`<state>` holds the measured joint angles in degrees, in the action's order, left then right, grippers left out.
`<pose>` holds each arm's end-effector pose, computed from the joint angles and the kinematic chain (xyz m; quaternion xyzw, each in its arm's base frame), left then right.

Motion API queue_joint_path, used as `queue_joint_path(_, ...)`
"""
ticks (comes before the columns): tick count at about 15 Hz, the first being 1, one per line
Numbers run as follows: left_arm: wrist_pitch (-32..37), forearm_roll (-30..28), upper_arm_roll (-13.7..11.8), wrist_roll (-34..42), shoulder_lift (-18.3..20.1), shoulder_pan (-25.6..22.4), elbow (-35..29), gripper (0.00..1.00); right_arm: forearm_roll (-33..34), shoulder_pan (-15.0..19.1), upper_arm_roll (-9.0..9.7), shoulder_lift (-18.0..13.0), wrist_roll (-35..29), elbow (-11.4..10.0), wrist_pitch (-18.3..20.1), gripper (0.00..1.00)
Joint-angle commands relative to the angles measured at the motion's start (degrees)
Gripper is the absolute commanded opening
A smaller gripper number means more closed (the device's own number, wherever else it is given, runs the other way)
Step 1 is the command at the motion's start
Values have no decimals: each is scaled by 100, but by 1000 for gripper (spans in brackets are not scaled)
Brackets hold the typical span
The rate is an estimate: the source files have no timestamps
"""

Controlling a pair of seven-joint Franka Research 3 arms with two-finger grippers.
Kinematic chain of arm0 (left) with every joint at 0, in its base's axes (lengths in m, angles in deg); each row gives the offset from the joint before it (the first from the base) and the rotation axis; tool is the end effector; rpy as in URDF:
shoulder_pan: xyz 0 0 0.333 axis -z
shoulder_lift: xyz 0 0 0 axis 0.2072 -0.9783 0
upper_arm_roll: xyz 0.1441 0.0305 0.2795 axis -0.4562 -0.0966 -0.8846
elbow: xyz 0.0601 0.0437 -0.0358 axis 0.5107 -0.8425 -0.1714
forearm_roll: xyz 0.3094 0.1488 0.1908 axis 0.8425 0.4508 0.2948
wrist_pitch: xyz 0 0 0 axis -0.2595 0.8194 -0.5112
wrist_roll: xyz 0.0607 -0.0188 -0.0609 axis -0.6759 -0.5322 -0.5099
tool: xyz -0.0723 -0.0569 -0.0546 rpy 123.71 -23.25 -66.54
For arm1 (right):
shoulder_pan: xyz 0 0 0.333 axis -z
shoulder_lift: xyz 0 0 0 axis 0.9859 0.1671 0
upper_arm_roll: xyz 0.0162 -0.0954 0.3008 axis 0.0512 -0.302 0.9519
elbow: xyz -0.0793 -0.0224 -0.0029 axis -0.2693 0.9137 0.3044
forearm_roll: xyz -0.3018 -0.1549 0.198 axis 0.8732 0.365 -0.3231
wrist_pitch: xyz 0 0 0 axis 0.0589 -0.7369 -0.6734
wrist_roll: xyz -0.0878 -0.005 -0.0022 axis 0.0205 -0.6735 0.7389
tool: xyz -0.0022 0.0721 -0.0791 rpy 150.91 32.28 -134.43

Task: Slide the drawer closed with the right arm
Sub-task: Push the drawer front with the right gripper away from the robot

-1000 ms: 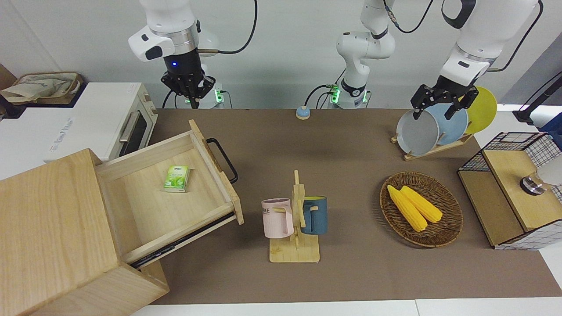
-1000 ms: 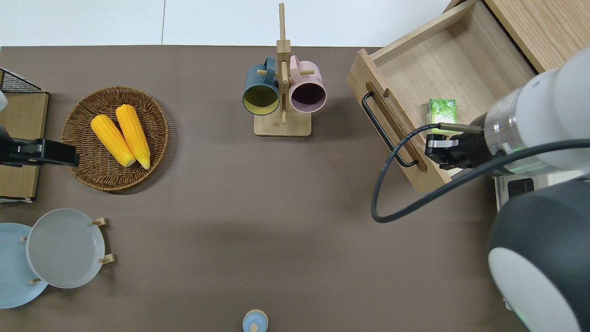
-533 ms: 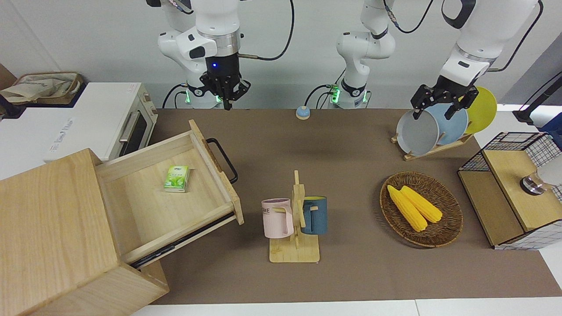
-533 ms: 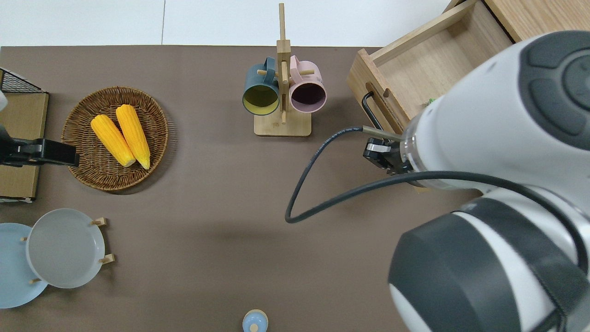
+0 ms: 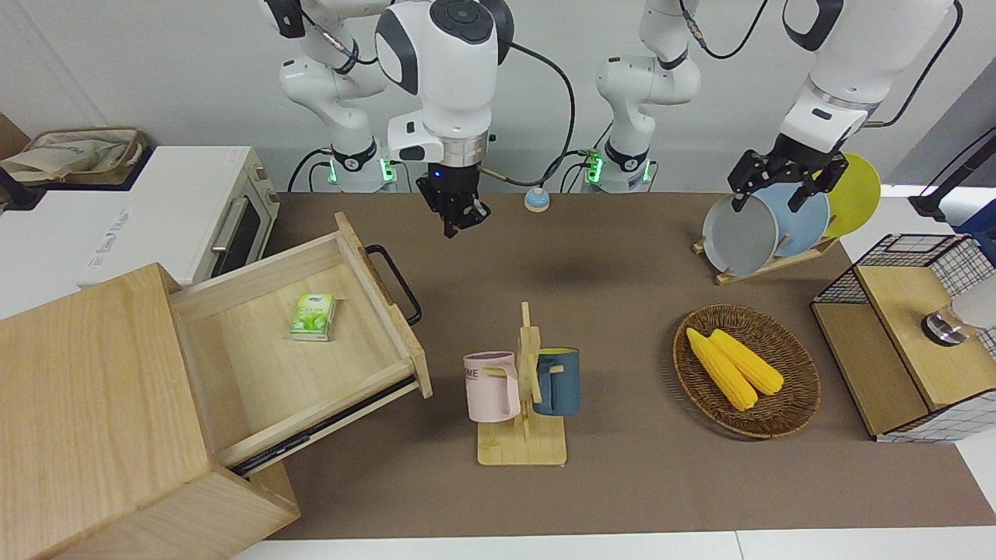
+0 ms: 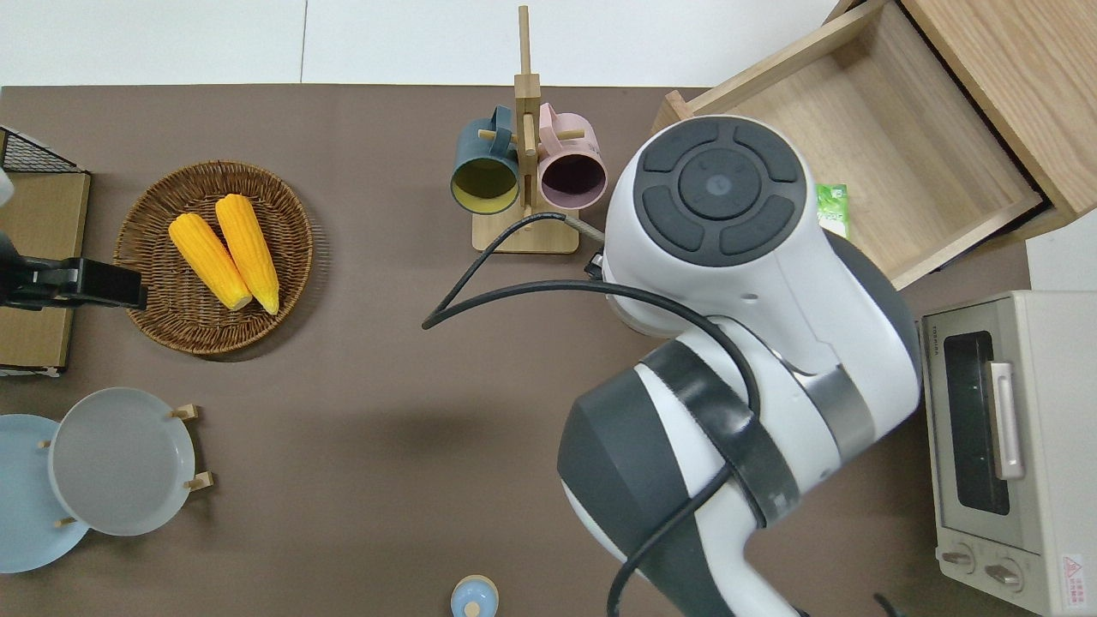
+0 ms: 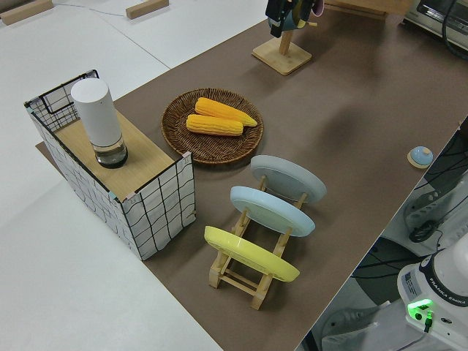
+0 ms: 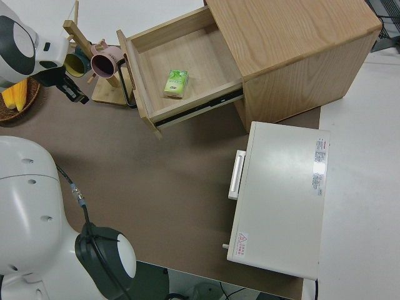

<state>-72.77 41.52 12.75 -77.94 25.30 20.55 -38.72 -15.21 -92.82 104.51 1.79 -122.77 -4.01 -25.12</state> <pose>0.5669 -0.0021 0.6384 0.9996 -0.0240 0.0127 0.0064 0.5721 0.3014 0.5716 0.9381 -0.3429 0.0138 0.0460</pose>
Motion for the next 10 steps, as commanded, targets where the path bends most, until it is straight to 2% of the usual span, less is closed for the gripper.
queue_joint_path(1,-2,72,-95,43,-76,99,117,998,118,22,-51,199,-568,3,-233,0)
queue_joint_path(3,-2,72,-95,43,-76,99,117,995,101,31,-156,304,-814,3,-313,0)
queue_joint_path(6,-2,72,-95,43,-76,99,117,995,57,66,-174,471,-1401,3,-708,0)
queue_joint_path(10,-2,72,-95,43,-76,99,117,995,39,48,-165,621,-1895,3,-806,0)
